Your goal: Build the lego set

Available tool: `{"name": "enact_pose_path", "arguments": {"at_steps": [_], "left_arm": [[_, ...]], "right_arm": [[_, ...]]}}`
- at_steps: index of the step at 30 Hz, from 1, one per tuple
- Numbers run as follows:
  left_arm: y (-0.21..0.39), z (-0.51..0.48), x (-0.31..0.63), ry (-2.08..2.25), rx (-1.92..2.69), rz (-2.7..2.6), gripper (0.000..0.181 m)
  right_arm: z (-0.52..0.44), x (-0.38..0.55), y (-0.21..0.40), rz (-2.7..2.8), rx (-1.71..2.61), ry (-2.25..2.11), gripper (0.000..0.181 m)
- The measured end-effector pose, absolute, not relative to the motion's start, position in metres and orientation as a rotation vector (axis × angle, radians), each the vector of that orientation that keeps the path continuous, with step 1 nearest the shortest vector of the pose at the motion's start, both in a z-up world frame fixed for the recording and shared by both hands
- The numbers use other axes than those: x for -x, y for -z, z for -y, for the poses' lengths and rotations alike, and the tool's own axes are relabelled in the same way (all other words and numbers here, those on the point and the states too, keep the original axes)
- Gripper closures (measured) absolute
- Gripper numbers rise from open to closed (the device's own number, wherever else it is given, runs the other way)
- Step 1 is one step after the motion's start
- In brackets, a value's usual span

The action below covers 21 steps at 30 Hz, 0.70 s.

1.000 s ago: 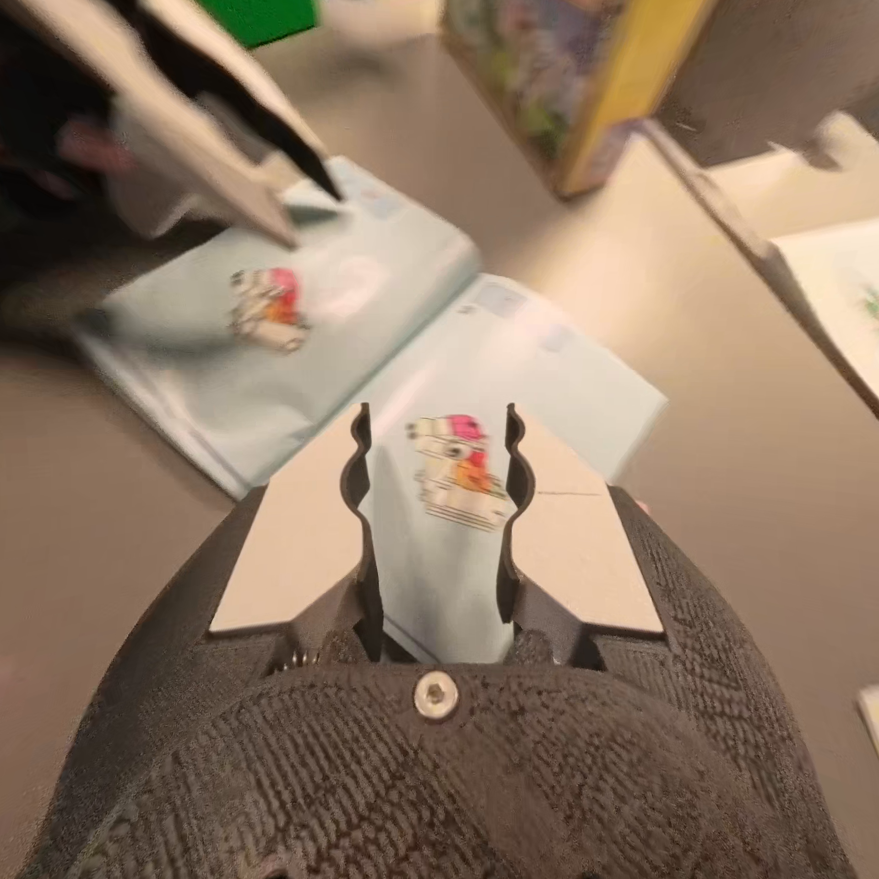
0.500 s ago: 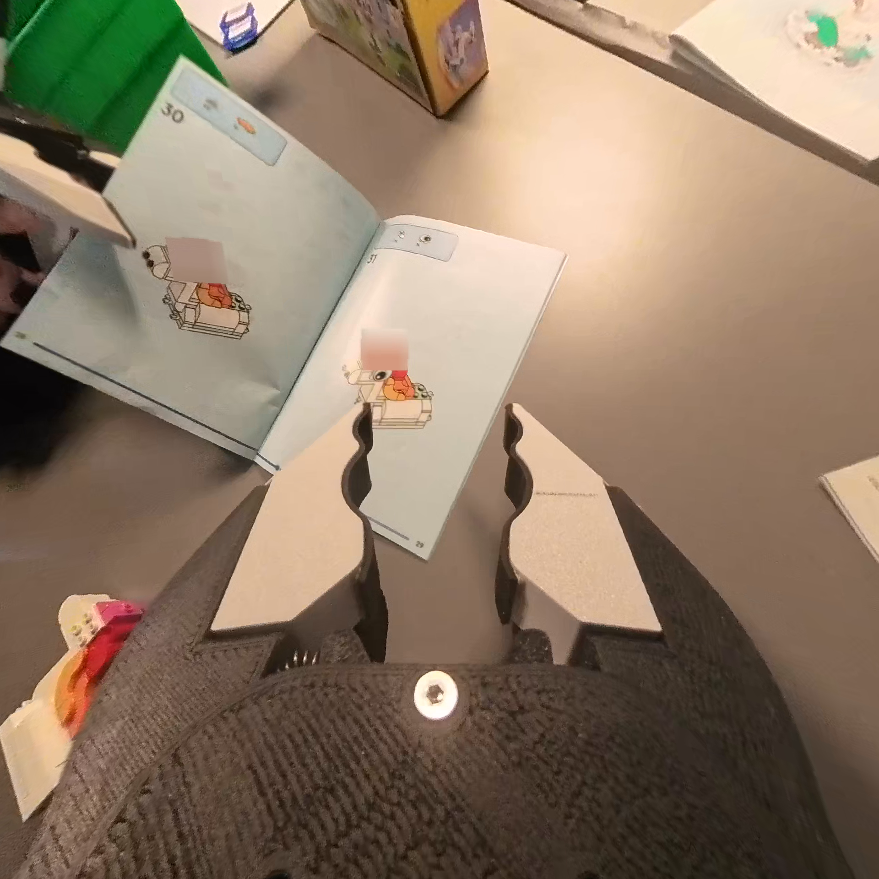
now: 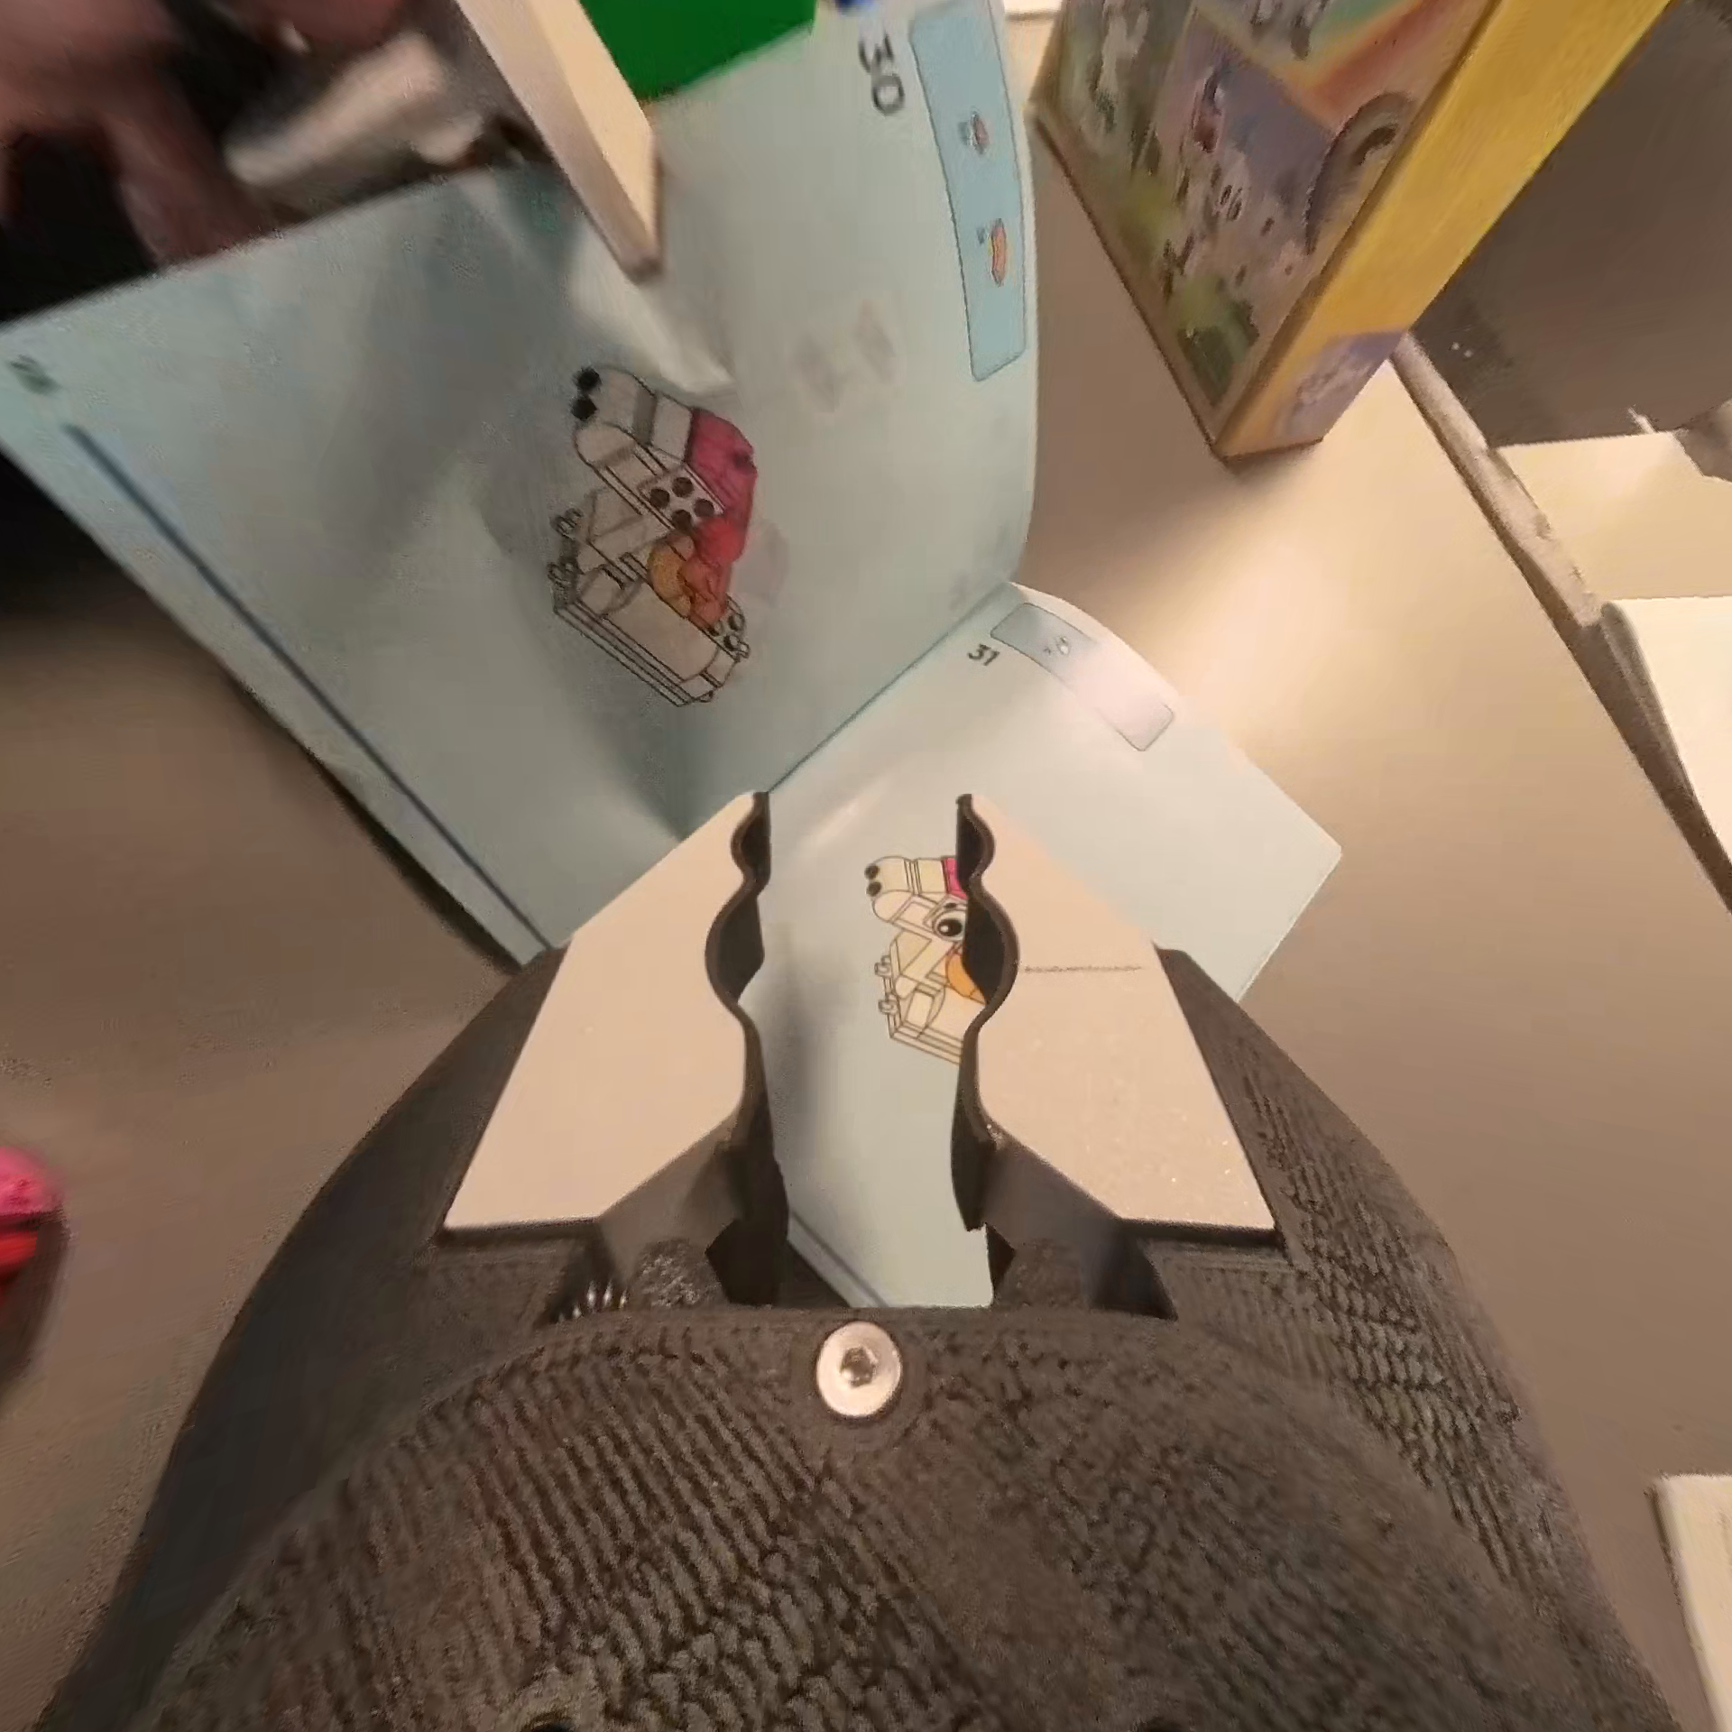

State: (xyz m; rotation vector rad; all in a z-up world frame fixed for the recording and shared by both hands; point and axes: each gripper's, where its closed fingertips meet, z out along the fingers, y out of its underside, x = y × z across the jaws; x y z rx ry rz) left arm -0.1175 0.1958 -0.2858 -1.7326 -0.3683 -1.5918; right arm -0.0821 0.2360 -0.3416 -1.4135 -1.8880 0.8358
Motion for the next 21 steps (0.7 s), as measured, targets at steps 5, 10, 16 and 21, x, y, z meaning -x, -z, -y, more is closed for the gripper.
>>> {"name": "enact_pose_path", "arguments": {"at_steps": [5,10,16,21], "left_arm": [[0.276,-0.18,0.113,1.525,1.777,0.313,0.135],[0.26,-0.188,0.102,1.561,1.657,0.267,0.132],[0.269,-0.206,0.086,1.554,1.663,0.242,0.134],[0.284,-0.212,0.092,1.42,1.68,0.314,0.131]], "right_arm": [[-0.234,0.083,0.353,1.927,1.437,-0.763,0.139],[-0.192,0.064,0.291,1.777,1.53,-1.301,0.117],[-0.189,0.066,0.286,1.43,1.61,-1.018,0.104],[-0.224,0.07,0.305,1.249,1.63,-0.629,0.161]]}}
